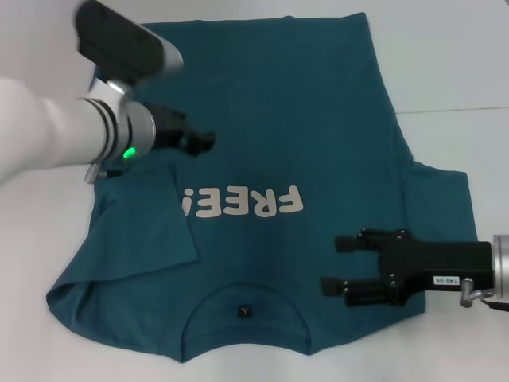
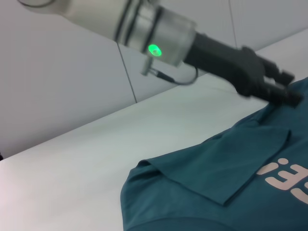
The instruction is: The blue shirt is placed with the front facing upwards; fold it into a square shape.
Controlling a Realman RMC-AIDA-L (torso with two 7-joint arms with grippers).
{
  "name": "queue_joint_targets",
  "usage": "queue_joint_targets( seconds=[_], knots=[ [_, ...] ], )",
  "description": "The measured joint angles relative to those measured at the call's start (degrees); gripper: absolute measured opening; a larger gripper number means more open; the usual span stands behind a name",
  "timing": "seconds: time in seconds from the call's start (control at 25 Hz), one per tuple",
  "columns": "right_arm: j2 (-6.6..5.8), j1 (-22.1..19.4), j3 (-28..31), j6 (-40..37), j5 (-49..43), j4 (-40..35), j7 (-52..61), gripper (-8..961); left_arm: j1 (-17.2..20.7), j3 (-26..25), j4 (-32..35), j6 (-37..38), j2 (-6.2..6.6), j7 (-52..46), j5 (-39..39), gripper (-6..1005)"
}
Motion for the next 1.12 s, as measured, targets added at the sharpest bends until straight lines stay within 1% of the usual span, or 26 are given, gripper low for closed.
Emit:
queue_joint_targets(
  seconds=[0.04,0.12,0.16,0.24,0.32,0.36,0.44,0.56,0.6,0.68,0.8,0.92,1.0,1.12],
  knots=[
    [-0.08,-0.06,0.29,0.00,0.01,-0.03,0.22,919,2.45,-0.01,3.91,1.78,0.01,2.22,-4.88,322],
    [-0.34,-0.15,1.24,-0.11,0.01,-0.04,0.99,920,6.62,-0.04,9.51,4.39,0.01,6.92,-13.00,406],
    [-0.50,-0.17,1.93,-0.23,0.01,-0.06,1.37,920,9.24,-0.62,12.50,6.48,-0.02,11.13,-18.99,447],
    [-0.82,-0.21,3.66,-0.85,-0.02,-0.07,2.06,920,12.91,-2.66,15.58,10.86,-0.15,18.68,-29.16,531],
    [-1.25,-0.26,5.81,-1.95,-0.12,-0.08,3.03,920,15.14,-7.34,15.04,18.42,-0.22,26.73,-40.02,608],
    [-1.63,-0.29,7.03,-2.50,-0.15,-0.09,3.62,920,15.74,-11.01,12.82,24.25,-0.17,31.77,-45.41,647],
    [-2.30,-0.34,8.95,-3.38,-0.18,-0.15,4.96,920,16.12,-16.69,8.51,32.64,-0.06,39.07,-51.00,723],
    [-3.33,-0.61,12.31,-4.63,-0.19,-1.08,8.55,921,16.54,-24.78,0.52,43.01,0.17,48.96,-53.94,831],
    [-3.58,-0.88,13.58,-5.13,-0.19,-1.84,9.93,921,16.85,-26.70,-2.06,45.32,0.32,51.93,-54.02,831],
    [-3.97,-1.57,15.92,-6.11,-0.22,-4.45,13.51,922,18.18,-28.60,-6.24,48.31,0.50,57.07,-53.86,831],
    [-4.57,-2.44,18.15,-7.31,-0.38,-9.28,20.72,924,20.78,-28.41,-9.25,50.06,0.58,62.10,-53.51,831],
    [-5.36,-2.66,20.29,-8.63,-2.35,-15.29,30.26,925,23.05,-27.94,-10.75,51.33,0.49,64.56,-53.10,831],
    [-5.70,-2.13,22.07,-10.03,-4.86,-19.13,36.69,926,23.83,-27.79,-11.76,51.50,0.55,64.87,-53.07,831],
    [-6.37,-0.42,24.39,-13.29,-8.58,-22.34,44.50,927,24.28,-27.74,-13.60,51.57,0.70,65.37,-53.07,831]
  ],
)
